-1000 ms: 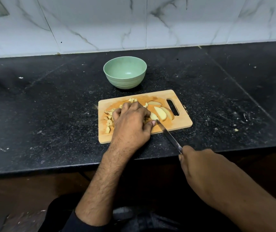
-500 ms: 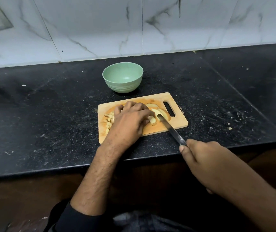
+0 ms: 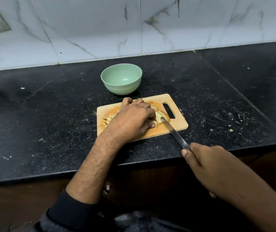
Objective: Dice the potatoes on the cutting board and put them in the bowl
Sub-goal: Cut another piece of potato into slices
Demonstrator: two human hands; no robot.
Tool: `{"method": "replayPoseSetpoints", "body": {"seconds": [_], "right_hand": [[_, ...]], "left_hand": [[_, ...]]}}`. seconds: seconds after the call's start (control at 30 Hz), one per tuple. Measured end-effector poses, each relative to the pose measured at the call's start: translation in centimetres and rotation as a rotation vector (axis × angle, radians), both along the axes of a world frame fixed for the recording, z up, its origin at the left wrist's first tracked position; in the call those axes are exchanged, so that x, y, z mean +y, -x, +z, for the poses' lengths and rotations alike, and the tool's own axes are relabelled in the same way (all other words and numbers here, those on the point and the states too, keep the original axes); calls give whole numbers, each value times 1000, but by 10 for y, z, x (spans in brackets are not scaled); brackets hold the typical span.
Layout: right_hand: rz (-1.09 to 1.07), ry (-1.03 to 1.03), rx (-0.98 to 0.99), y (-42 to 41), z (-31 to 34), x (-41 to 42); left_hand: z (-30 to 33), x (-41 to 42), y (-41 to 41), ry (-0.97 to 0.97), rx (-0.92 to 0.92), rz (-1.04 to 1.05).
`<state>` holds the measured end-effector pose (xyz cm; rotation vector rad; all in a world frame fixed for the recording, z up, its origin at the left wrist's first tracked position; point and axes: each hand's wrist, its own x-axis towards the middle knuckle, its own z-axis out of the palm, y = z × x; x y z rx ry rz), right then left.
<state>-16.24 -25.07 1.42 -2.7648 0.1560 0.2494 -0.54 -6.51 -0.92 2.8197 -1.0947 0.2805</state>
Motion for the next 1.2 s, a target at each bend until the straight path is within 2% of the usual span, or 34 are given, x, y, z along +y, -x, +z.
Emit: {"method": "replayPoseSetpoints", "body": {"seconds": [0.47,0.67,0.97,1.2], "right_hand": [[9,-1,-59,-8,-7,18],[15,68,-111,-15,-7,30],[51,163,-103,-12,-2,37],[76,200,-93,-16,-4,39]], "left_hand": [[-24,-15,36,252,-81,415],[-24,-9,41,262,-33,430],[-32,-10,44,460,-55,494],[-33,-10,44,468,-51,477]]}}
